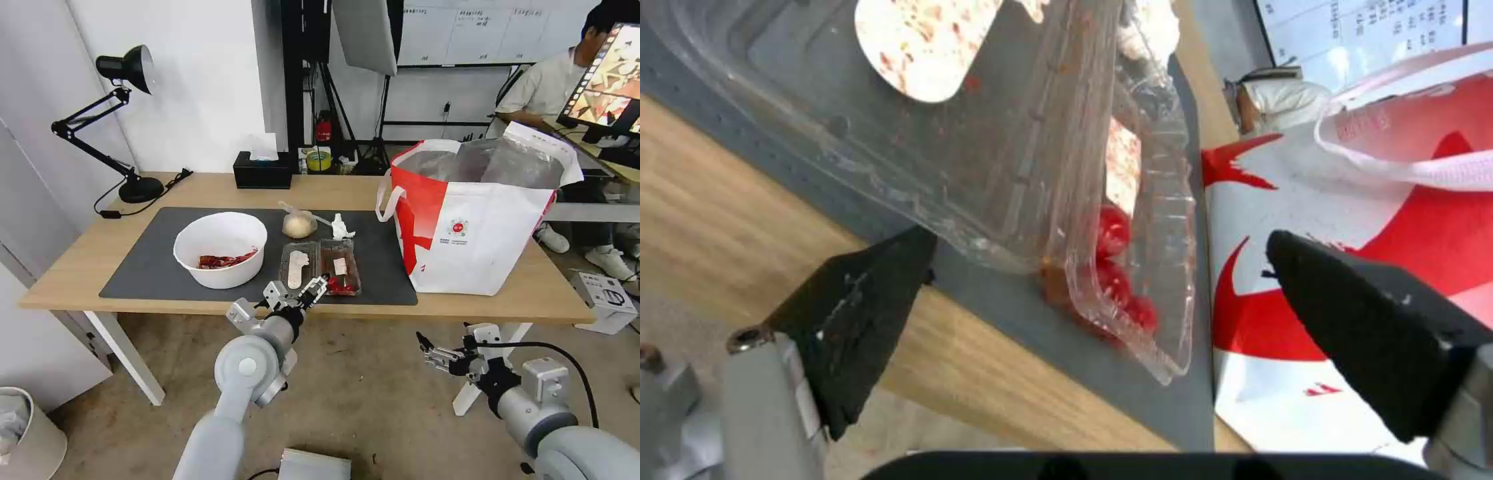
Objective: Pick up the trash from the table and place it into the takeout bag.
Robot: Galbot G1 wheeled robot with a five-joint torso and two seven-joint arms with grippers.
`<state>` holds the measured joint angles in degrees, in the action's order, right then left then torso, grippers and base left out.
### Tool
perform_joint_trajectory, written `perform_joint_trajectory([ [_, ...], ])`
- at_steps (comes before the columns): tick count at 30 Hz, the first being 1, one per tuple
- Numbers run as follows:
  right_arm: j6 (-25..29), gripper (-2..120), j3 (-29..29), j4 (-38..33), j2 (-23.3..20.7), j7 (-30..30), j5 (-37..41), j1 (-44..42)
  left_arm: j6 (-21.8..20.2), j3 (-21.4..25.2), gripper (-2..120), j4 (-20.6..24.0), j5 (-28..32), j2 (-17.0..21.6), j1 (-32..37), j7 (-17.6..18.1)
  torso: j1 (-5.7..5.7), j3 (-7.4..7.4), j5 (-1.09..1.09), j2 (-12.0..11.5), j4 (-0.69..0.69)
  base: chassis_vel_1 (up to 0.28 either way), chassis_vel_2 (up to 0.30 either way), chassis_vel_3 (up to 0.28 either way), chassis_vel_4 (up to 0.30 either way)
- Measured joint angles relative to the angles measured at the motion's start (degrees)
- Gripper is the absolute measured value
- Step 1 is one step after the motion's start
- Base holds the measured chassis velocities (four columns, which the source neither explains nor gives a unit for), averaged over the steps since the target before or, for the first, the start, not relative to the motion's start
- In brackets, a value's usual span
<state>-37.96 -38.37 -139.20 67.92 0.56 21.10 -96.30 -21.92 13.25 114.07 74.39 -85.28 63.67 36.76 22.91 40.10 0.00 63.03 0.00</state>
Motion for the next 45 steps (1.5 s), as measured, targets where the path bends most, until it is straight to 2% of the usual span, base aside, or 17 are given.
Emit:
perform_joint_trajectory([
  [8, 0.0, 100, 0.1, -0.2, 0.0, 0.0, -0.4, -0.5, 0.9, 0.2, 100, -0.2, 1.1, 1.5, -1.2, 0.6, 0.01, 0.01, 0.0, 0.0, 0.01, 0.0, 0.0, 0.0, 0.0],
  [17, 0.1, 100, 0.4, -0.5, 0.5, 0.0, -1.1, -0.8, 1.7, 0.8, 100, 1.0, 1.2, 1.6, -0.7, 0.4, 0.0, 0.0, 0.0, 0.0, 0.01, 0.0, 0.0, 0.0, 0.0],
  [24, 0.1, 100, 0.5, -0.5, 0.8, 0.1, -1.4, -0.9, 3.4, 0.9, 100, 1.1, 1.4, 2.7, -1.3, -1.2, 0.01, 0.0, 0.0, 0.0, 0.01, 0.0, 0.0, 0.0, 0.0],
  [45, 0.2, 100, 0.5, -1.3, 1.5, 0.2, -1.9, -1.4, 4.6, 1.5, 100, 4.1, 1.4, 3.3, -0.8, -4.5, 0.01, 0.0, 0.0, 0.0, 0.01, 0.0, 0.0, 0.0, 0.0],
])
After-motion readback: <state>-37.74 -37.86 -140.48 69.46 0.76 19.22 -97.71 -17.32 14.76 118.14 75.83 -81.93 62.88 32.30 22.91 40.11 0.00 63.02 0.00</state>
